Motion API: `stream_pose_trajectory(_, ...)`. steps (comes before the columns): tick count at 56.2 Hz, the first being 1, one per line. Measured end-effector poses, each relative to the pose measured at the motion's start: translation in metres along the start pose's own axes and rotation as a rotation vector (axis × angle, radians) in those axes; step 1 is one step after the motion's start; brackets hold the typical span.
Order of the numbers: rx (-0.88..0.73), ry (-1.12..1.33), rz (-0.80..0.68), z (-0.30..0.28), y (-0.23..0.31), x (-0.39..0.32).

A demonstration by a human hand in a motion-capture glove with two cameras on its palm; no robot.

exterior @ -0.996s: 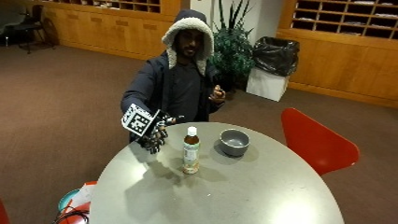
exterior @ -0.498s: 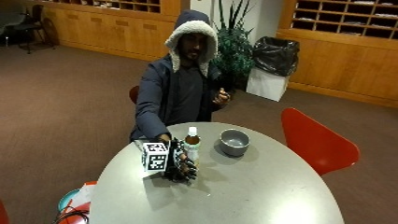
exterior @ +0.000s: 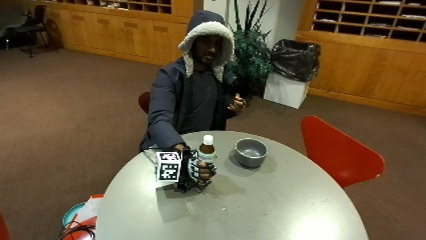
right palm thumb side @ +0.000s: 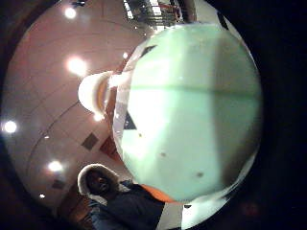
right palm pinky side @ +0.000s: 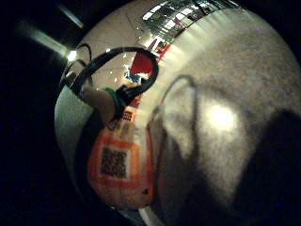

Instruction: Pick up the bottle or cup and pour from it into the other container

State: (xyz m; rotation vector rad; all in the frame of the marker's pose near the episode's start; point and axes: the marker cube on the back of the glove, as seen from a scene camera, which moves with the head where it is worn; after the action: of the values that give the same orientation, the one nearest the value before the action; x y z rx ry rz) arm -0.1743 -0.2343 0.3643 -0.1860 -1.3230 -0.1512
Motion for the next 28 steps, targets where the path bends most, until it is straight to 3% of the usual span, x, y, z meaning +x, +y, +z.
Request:
stream_pose_trajectory(12,-0.006,0.142,-0.129,0.004,0.017,-0.039)
stream_pose_trajectory(28,-0.154,0.593,-0.322,0.014,0.027,-0.139)
